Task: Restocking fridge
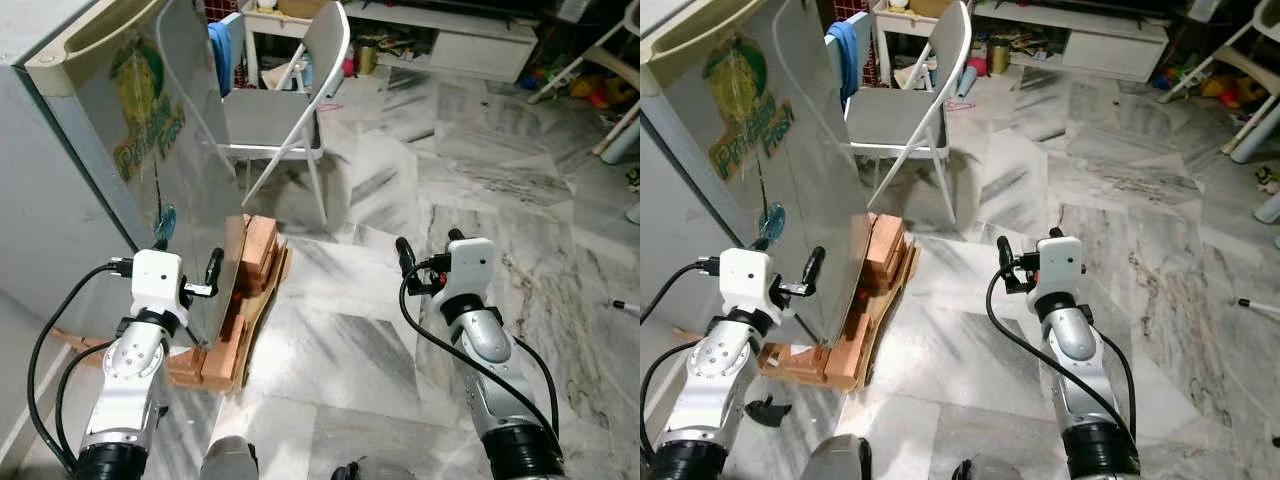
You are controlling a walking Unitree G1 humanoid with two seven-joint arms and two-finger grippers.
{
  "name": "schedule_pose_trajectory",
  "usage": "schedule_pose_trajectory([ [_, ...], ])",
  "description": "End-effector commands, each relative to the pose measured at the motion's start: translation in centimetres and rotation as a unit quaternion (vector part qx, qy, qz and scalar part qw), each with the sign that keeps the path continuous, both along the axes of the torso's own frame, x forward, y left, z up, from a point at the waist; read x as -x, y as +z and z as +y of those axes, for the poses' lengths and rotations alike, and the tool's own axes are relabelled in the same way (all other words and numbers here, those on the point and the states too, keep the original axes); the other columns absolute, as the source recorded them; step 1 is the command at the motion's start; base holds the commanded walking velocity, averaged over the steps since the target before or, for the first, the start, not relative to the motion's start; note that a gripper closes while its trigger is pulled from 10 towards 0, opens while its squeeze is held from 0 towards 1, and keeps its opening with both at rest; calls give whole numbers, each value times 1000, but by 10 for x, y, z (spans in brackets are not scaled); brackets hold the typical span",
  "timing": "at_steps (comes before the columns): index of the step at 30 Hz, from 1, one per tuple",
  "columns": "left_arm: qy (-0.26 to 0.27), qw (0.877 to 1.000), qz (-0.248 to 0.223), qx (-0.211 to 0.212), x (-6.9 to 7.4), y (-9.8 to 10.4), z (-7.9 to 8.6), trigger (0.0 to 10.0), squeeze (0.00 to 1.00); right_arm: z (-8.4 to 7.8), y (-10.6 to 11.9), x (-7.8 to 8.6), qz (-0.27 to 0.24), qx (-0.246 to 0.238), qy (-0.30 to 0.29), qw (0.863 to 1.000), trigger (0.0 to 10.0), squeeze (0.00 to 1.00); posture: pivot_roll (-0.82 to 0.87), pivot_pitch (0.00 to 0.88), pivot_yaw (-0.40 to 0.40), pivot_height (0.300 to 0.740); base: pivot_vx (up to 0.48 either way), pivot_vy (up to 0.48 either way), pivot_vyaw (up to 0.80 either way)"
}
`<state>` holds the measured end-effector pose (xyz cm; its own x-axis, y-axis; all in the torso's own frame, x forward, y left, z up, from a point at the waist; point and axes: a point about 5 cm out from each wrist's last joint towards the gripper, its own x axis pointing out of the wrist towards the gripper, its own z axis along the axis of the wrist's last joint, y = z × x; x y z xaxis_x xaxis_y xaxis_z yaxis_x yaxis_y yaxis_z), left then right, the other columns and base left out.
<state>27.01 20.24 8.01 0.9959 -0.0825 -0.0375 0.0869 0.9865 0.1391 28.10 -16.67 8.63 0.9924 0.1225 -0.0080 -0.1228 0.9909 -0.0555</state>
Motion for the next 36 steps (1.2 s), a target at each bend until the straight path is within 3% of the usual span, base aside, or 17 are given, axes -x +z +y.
schedule_pose_trajectory([
  [1, 13, 1000, 7, 0, -2, -1, 6, 10000, 0, 0, 1, 1, 1, 3, 1, 1000, 10000, 0, 43, 70, -36, 740, 0, 0, 0],
  [8, 88, 996, 15, 26, -14, 3, 28, 10000, 0, -2, 0, 4, 5, 4, -2, 1000, 10000, 0, 34, 78, -35, 740, 0, 0, 0],
  [10, 99, 995, 11, 15, -18, 6, 33, 10000, 0, -4, -1, 6, 9, 4, -2, 1000, 10000, 0, 32, 79, -36, 740, 0, 0, 0],
  [27, 124, 992, 19, 5, -52, 18, 49, 10000, 0, -3, -7, 24, 33, 0, 17, 999, 10000, 0, 14, 87, -31, 740, 0, 0, 0],
  [30, 151, 988, 23, -3, -59, 21, 56, 10000, 0, -5, -6, 26, 37, 0, 16, 999, 10000, 0, 8, 88, -27, 740, 0, 0, 0],
  [36, 155, 988, 26, 3, -61, 20, 57, 10000, 0, -7, -7, 29, 41, 2, 14, 999, 10000, 0, 9, 90, -26, 740, 0, 0, 0],
])
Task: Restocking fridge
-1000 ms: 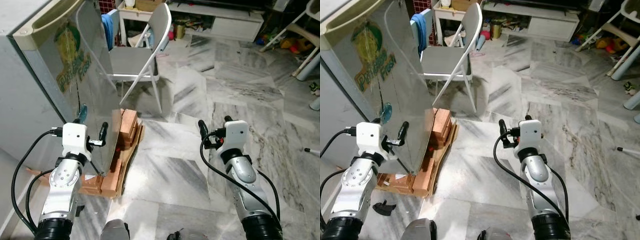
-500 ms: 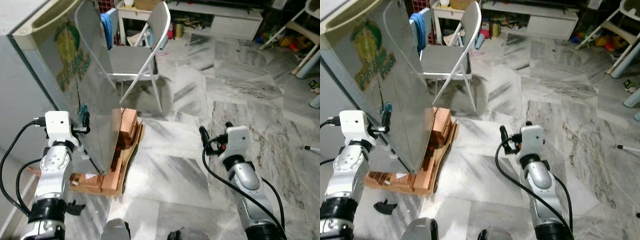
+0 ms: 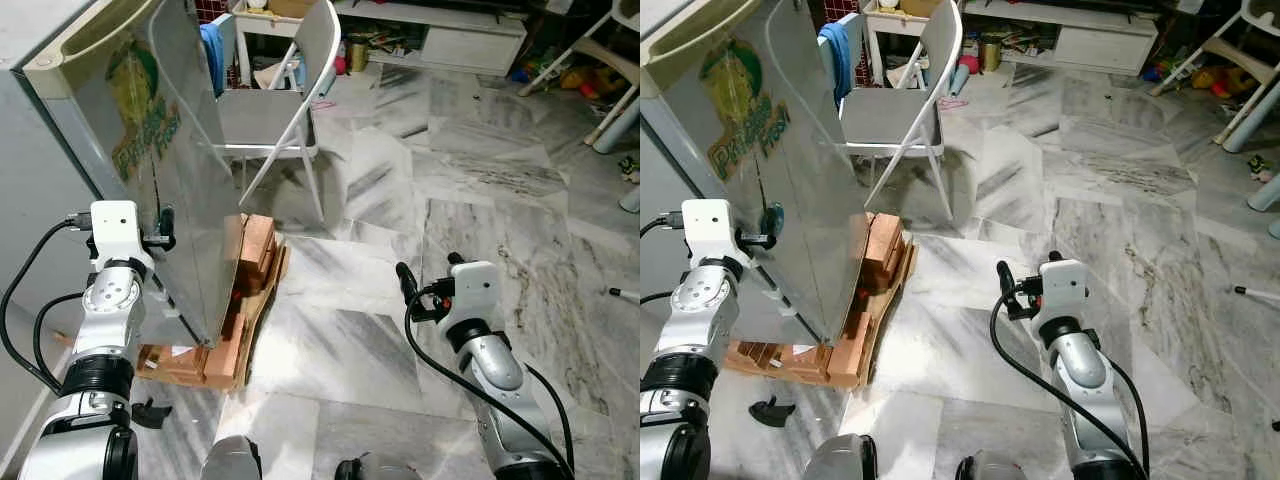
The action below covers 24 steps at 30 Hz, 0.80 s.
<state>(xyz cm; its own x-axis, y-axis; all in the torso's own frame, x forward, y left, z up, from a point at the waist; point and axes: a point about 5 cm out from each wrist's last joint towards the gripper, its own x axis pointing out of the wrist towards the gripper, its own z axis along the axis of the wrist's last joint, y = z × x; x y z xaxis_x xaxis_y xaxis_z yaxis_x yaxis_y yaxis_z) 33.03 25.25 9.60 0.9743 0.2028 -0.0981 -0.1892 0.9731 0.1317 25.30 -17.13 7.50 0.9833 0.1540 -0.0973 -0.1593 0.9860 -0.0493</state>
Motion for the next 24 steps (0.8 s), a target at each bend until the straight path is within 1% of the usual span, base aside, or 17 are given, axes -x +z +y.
schedule_pose_trajectory([
  [1, 10, 1000, -3, -3, -1, 3, 7, 10000, 0, -2, 4, 1, -4, -2, -2, 1000, 10000, 0, 9, 90, -26, 740, 0, 0, 0],
  [4, -21, 1000, -11, -2, -9, 7, -5, 10000, 0, 0, 3, 0, -1, -2, 0, 1000, 10000, 0, 13, 91, -29, 740, 0, 0, 0],
  [5, -50, 998, -18, -12, -13, 11, -16, 10000, 0, 1, 3, 1, 2, -3, 2, 1000, 10000, 0, 17, 92, -31, 740, 0, 0, 0],
  [7, -127, 990, -37, -41, -20, 19, -44, 10000, 0, 2, -1, 3, 13, 3, 7, 1000, 10000, 0, 19, 93, -32, 740, 0, 0, 0],
  [8, -186, 980, -49, -50, -22, 24, -69, 10000, 0, 1, -4, 5, 23, 11, 9, 1000, 10000, 0, 20, 93, -34, 740, 0, 0, 0],
  [9, -223, 973, -54, -31, -21, 25, -89, 10000, 0, 1, -8, 7, 32, 17, 8, 999, 10000, 0, 21, 91, -36, 740, 0, 0, 0],
  [10, -275, 960, -56, 7, -19, 26, -118, 10000, 0, 0, -12, 9, 47, 21, 6, 999, 10000, 0, 24, 94, -41, 740, 0, 0, 0],
  [11, -311, 948, -57, 34, -16, 28, -138, 10000, 0, -1, -15, 10, 57, 23, 5, 998, 10000, 0, 24, 94, -41, 740, 0, 0, 0],
  [12, -379, 923, -62, 34, -6, 31, -167, 10000, 0, -2, -19, 13, 70, 19, 2, 997, 10000, 0, 24, 97, -41, 740, 0, 0, 0],
  [13, -423, 903, -67, 29, 2, 34, -186, 10000, 0, -2, -22, 14, 78, 16, 0, 997, 10000, 0, 24, 97, -41, 740, 0, 0, 0],
  [14, -469, 879, -73, 39, 12, 38, -210, 10000, 0, -2, -24, 16, 85, 18, 1, 996, 10000, 0, 20, 96, -38, 740, 0, 0, 0],
  [16, -524, 844, -92, 72, 26, 53, -249, 10000, 0, -1, -26, 18, 91, 19, 1, 996, 10000, 0, 3, 95, -27, 740, 0, 0, 0],
  [18, -524, 843, -94, 76, 26, 54, -252, 10000, 0, -1, -26, 18, 91, 18, 0, 996, 10000, 0, 0, 95, -25, 740, 0, 0, 0],
  [20, -500, 857, -98, 75, 18, 55, -246, 10000, 0, -2, -25, 19, 92, 16, -7, 996, 10000, 0, -8, 99, -20, 740, 0, 0, 0],
  [22, -461, 879, -96, 78, 8, 51, -229, 10000, 0, -3, -25, 21, 93, 14, -11, 995, 10000, 0, -5, 103, -21, 740, 0, 0, 0],
  [23, -437, 891, -91, 83, 4, 49, -216, 10000, 0, -3, -26, 22, 95, 13, -12, 995, 10000, 0, -1, 105, -21, 740, 0, 0, 0],
  [24, -425, 897, -90, 79, 2, 48, -208, 10000, 0, -3, -26, 22, 95, 11, -11, 995, 10000, 0, -1, 105, -21, 740, 0, 0, 0],
])
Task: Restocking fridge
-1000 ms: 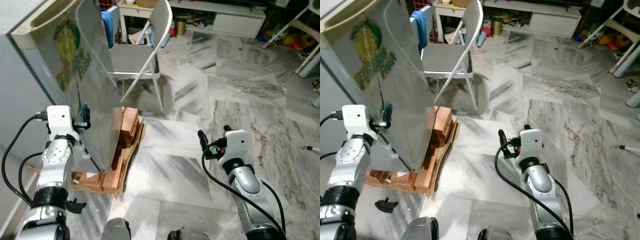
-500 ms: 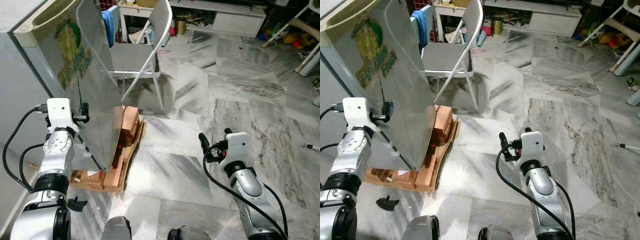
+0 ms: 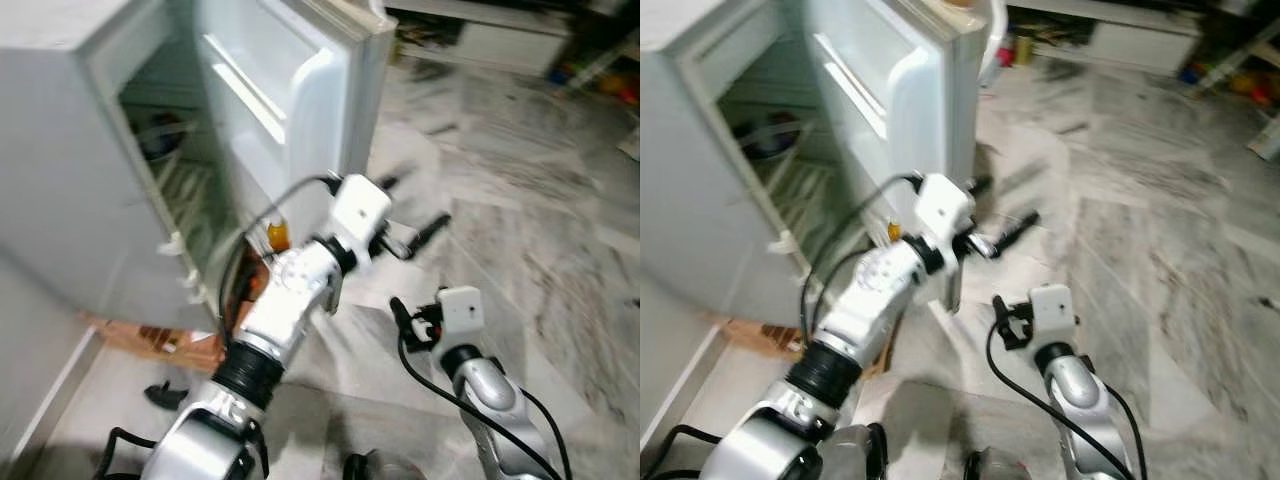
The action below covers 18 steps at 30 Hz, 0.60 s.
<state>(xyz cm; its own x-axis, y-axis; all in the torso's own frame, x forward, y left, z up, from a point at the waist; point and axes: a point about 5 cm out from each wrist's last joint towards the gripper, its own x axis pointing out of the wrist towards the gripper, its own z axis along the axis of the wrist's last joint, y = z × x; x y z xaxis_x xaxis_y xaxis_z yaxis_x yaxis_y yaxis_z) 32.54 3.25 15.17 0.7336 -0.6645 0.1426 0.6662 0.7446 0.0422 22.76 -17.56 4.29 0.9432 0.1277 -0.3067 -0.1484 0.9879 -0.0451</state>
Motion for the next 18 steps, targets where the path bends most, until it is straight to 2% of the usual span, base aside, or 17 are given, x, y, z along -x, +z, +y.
schedule_pose_trajectory([
  [1, 41, 999, 17, -7, -3, -9, 21, 10000, 0, 2, 6, -3, -11, -6, 1, 1000, 10000, 0, 7, 107, -23, 740, 0, 0, 0],
  [2, 64, 997, 22, -23, -2, -15, 41, 10000, 0, 3, 6, -4, -12, -10, 5, 1000, 10000, 0, 15, 109, -23, 740, 0, 0, 0],
  [6, 90, 995, 33, -37, 7, -25, 67, 10000, 0, 6, 7, -7, -16, -14, 10, 1000, 10000, 0, 26, 112, -23, 740, 0, 0, 0],
  [7, 107, 993, 41, -39, 13, -32, 79, 10000, 0, 7, 10, -11, -27, -20, 4, 999, 10000, 0, 33, 115, -22, 740, 0, 0, 0],
  [11, 132, 989, 53, -40, 24, -41, 95, 10000, 0, 9, 14, -14, -34, -28, -1, 999, 10000, 0, 42, 117, -22, 740, 0, -169, -120],
  [14, 163, 983, 65, -53, 39, -52, 113, 10000, 0, 12, 14, -17, -35, -29, 2, 999, 10000, 0, 49, 117, -26, 740, 0, -428, -800],
  [18, 185, 978, 74, -64, 49, -58, 123, 10000, 0, 12, 14, -20, -37, -29, 5, 999, 10000, 0, 53, 117, -25, 740, 126, -413, -639],
])
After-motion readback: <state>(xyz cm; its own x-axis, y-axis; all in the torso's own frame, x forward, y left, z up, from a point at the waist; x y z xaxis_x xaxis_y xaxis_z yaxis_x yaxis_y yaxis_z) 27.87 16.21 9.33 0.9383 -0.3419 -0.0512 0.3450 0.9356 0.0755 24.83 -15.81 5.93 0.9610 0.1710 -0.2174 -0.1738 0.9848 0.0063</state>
